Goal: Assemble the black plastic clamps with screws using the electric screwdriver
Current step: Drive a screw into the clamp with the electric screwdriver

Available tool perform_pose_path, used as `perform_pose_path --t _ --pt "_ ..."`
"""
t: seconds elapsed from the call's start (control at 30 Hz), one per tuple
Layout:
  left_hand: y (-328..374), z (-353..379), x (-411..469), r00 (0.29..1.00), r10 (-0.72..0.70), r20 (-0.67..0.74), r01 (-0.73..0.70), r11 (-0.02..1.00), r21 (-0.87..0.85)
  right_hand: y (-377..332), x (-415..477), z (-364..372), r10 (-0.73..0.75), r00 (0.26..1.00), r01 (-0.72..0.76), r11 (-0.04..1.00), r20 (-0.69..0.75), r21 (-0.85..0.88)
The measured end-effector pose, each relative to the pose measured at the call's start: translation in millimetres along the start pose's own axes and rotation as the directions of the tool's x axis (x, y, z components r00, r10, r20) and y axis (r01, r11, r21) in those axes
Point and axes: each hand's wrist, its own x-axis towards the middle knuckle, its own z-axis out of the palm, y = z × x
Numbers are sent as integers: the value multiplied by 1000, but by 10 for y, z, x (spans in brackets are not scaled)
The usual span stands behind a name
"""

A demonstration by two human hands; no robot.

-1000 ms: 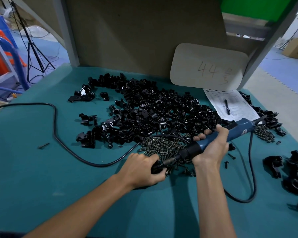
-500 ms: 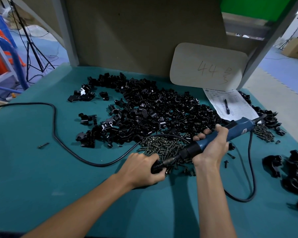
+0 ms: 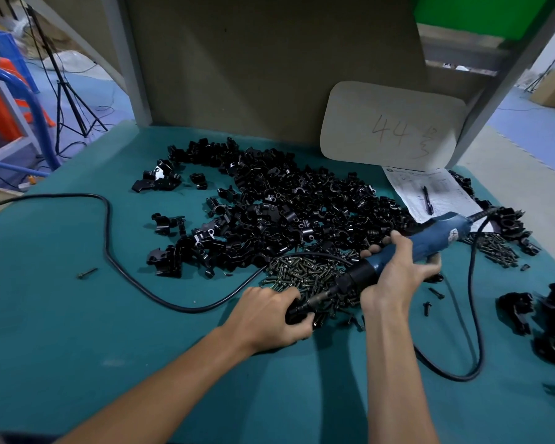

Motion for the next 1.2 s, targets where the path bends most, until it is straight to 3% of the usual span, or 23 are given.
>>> perform_pose_path --t 0.87,1.2 --pt "-23 40 6 1000 0 -9 0 1000 19 65 9 -10 -16 1000 16 1000 -24 14" --pt "-11 14 -2 1000 21 -15 -20 1000 20 6 21 -51 88 993 -84 995 -82 46"
